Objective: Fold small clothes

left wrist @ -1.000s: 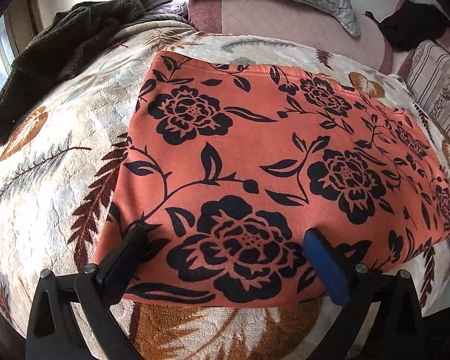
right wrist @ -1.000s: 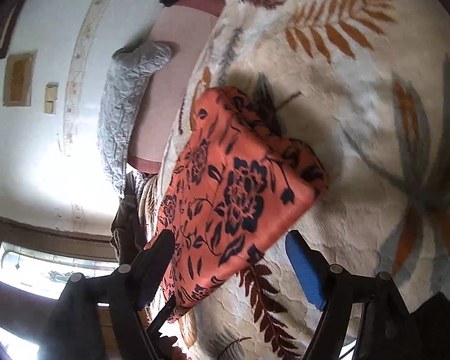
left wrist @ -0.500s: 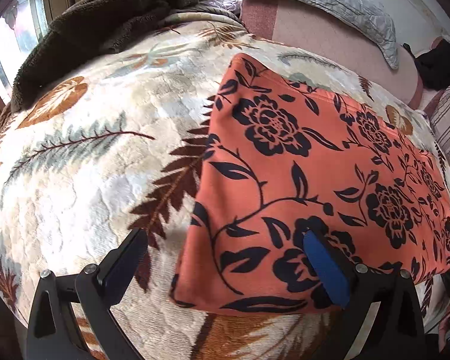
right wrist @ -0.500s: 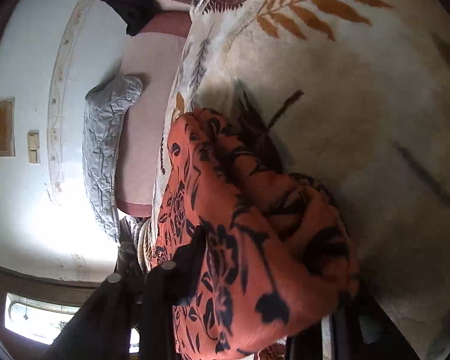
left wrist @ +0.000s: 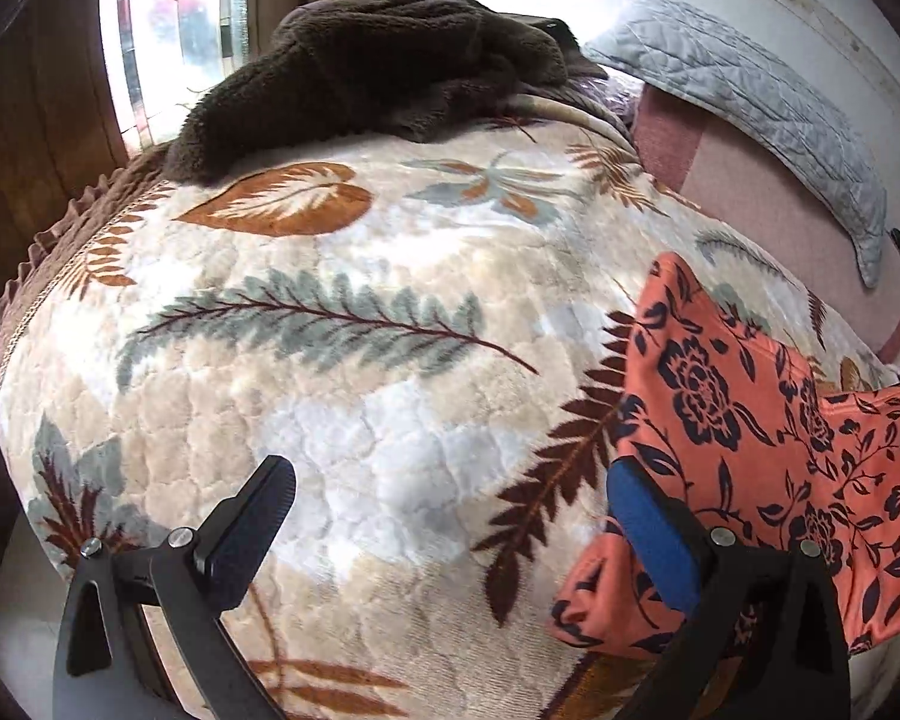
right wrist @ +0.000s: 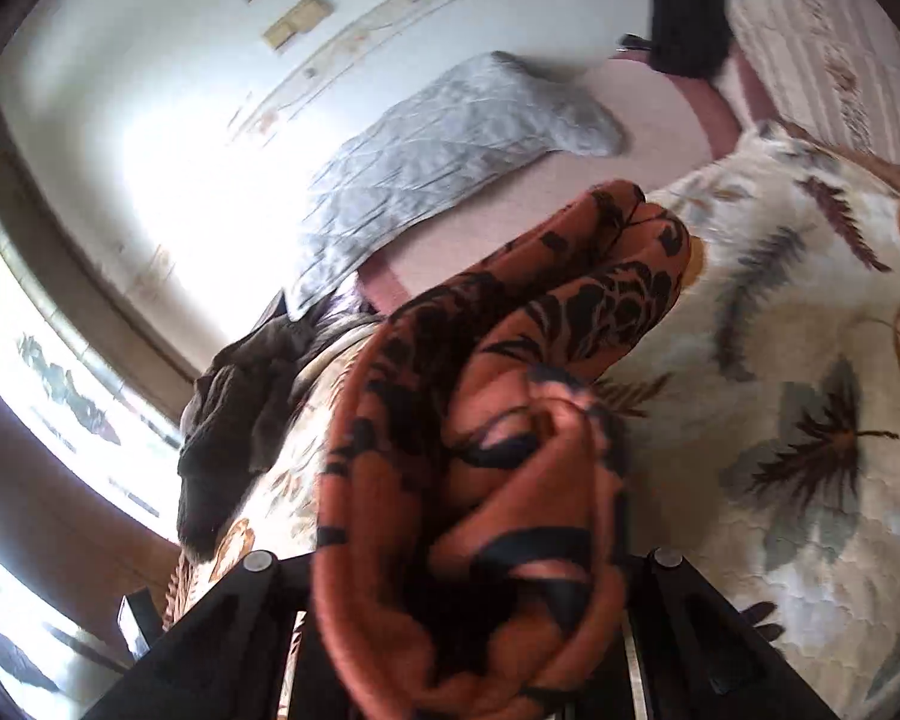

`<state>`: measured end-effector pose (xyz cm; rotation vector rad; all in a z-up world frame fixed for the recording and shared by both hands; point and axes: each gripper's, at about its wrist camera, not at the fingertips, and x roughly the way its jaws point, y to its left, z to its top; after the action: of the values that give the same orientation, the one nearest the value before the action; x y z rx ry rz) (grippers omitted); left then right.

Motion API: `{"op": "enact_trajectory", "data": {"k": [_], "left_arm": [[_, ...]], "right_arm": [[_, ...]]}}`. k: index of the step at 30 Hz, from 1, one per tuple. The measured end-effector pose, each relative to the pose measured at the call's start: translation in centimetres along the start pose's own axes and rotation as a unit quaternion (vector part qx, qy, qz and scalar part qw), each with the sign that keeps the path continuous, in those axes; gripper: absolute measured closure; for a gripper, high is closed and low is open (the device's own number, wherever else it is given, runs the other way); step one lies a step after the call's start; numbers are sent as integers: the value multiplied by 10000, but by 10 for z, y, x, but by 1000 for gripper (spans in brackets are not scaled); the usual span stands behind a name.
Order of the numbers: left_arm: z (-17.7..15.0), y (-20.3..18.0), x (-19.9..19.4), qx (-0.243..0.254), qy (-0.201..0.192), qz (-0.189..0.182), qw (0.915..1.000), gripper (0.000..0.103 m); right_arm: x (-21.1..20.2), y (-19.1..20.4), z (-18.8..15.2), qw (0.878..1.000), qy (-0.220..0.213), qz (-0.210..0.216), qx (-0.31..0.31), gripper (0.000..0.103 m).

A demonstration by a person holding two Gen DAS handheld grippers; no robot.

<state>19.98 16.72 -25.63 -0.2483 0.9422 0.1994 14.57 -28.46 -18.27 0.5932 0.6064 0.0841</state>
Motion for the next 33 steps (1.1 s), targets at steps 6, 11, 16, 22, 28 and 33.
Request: {"op": "enact_trajectory", "data": {"k": [6, 11, 16, 22, 28, 33], "left_arm": [[6, 62, -4, -654, -52, 543, 9964, 0], [8, 94, -5, -1088, -60, 748, 9912, 0], [13, 82, -16, -1145, -398, 248, 9923, 0], [9, 17, -40, -347, -798, -945, 9917, 0], [-15, -47, -22, 987, -419, -211, 9940, 0], [-17, -55, 26, 1240, -41, 511, 9910, 0]], "right_arm": [[78, 93, -63, 9911, 1102, 305, -688, 80], [157, 112, -131, 9581, 2691, 547, -818, 54], [115, 99, -113, 9356, 2812, 1951, -869, 25], [59, 12, -55, 9734, 1712, 1493, -291, 42], [95, -15, -66, 9735, 2093, 924, -24, 68], [137, -18, -69, 9694, 2339, 740, -41, 77]]}}
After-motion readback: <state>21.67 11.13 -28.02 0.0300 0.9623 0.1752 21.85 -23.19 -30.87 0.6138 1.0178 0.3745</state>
